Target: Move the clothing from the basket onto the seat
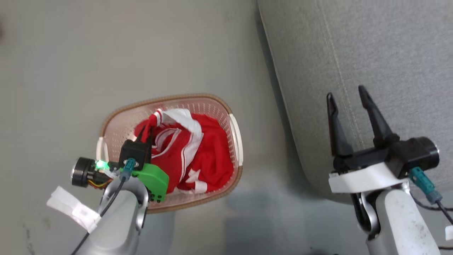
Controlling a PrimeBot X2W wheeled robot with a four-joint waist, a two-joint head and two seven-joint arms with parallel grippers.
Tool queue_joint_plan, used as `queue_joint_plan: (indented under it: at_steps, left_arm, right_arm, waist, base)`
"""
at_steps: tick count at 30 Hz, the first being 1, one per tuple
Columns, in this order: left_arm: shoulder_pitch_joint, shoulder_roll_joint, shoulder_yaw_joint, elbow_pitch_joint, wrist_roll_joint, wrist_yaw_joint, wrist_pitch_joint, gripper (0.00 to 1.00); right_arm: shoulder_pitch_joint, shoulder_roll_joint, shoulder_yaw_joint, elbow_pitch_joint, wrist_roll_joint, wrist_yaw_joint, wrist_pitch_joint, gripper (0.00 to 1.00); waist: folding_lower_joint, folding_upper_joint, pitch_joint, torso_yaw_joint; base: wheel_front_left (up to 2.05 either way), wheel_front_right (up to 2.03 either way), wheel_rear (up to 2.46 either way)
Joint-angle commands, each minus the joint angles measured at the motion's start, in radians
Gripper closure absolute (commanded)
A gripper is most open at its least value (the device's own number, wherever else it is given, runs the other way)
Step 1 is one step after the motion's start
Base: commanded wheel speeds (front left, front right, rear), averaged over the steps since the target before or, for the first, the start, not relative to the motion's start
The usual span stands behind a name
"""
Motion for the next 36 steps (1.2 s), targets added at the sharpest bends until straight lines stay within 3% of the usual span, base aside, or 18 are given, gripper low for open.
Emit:
queue_joint_plan:
  at_steps: [1,16,23,36]
  left_arm:
    - [0.041,-0.007,0.016,-0.033,-0.013,-0.001,-0.001,1.00]
    - [0.245,-0.039,0.086,-0.286,-0.038,0.003,-0.001,1.00]
    - [0.252,-0.052,0.074,-0.378,-0.021,-0.019,-0.001,1.00]
    - [0.156,-0.071,-0.041,-0.452,-0.110,-0.069,-0.001,1.00]
  right_arm:
    - [0.033,-0.002,0.002,0.007,-0.004,0.000,0.000,0.00]
    - [0.222,-0.002,0.053,0.032,0.014,0.000,0.000,0.00]
    - [0.251,-0.002,0.098,0.021,0.014,0.000,0.000,0.00]
    - [0.194,-0.050,0.341,-0.026,0.052,0.000,0.000,0.00]
  waist:
    - [0.0000,-0.0001,-0.174,0.059]
    - [0.0000,-0.0001,-0.443,0.055]
    - [0.0000,-0.0001,-0.475,0.047]
    - [0.0000,-0.0001,-0.495,0.048]
  base:
    - [0.00,0.00,0.00]
    - [0.00,0.00,0.00]
    - [0.00,0.00,0.00]
    - [0.00,0.00,0.00]
